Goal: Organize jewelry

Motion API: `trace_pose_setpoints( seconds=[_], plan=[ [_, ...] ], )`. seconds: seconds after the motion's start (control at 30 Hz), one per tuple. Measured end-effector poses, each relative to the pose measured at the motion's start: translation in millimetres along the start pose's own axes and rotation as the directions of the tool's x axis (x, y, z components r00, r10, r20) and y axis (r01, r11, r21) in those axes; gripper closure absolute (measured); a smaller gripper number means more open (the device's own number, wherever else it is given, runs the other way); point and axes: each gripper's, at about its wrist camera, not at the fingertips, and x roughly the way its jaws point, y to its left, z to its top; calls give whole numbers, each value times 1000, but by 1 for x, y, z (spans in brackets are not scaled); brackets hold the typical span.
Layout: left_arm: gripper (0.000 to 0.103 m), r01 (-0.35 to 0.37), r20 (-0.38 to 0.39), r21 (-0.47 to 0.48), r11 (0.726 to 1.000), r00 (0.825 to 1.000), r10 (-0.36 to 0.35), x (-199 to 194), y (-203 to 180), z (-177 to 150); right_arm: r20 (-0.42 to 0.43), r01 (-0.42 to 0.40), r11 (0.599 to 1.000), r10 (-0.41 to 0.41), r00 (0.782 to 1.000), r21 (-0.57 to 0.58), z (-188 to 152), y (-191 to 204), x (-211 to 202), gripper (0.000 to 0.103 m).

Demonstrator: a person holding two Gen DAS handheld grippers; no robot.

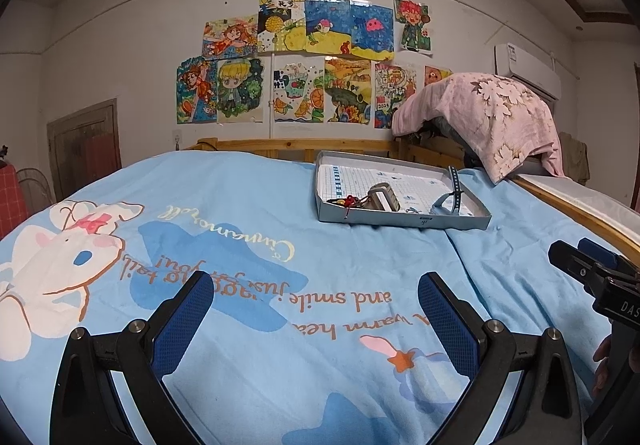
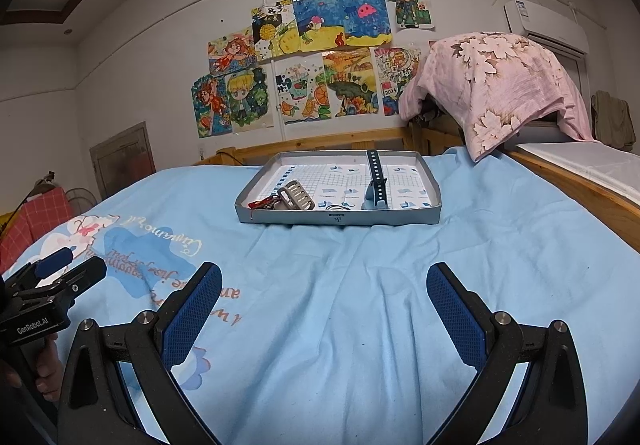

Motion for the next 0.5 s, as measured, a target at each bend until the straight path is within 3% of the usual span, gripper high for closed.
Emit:
trace_pose_setpoints(
  seconds=[0.5],
  plan=[
    [0, 1, -19, 6, 1000, 1000, -1, 11, 1, -1, -18, -1, 1000, 1, 1000, 4, -5, -3, 8, 2]
  ],
)
